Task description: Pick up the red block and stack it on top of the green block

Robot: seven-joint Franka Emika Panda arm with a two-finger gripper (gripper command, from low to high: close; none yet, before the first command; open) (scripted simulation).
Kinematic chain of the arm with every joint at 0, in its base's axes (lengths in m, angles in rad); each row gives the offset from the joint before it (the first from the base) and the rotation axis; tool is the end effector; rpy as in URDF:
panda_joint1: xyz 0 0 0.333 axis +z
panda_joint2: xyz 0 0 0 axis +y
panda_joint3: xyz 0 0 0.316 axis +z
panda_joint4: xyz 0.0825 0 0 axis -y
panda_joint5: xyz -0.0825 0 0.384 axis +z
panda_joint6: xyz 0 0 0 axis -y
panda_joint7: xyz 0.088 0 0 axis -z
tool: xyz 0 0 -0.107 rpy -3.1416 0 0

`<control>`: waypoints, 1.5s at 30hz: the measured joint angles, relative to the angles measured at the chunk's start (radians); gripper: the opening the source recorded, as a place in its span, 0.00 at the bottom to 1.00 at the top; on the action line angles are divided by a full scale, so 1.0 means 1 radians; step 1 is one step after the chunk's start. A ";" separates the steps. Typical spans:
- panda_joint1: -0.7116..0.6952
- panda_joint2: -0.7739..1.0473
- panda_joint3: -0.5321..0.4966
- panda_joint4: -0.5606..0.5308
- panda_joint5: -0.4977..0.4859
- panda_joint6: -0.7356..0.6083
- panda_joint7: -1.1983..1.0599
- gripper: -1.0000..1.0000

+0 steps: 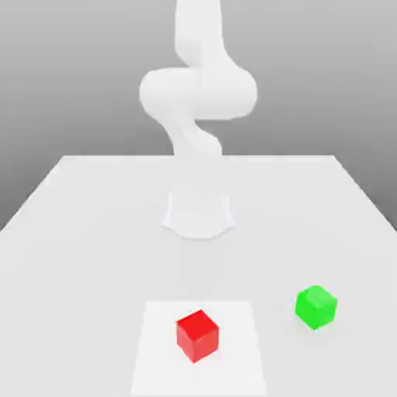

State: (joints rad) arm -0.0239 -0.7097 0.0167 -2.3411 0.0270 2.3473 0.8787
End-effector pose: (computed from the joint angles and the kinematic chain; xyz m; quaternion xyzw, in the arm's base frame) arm 0.3816 -0.0003 0.6625 -0.8439 0.4064 -0.3148 0.1538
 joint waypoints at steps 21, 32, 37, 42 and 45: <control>-0.122 0.769 0.119 -0.342 -0.046 0.414 0.854 0.50; -0.077 0.982 0.059 -0.323 -0.126 0.590 0.936 0.00; -0.092 0.901 0.080 -0.335 -0.097 0.521 0.914 0.00; -0.043 0.764 0.126 -0.359 -0.026 0.410 0.929 0.00; 0.038 0.727 0.165 -0.371 0.010 0.386 1.016 0.00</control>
State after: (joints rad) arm 0.0146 0.0170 0.1815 -2.7117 0.0367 2.7337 1.8946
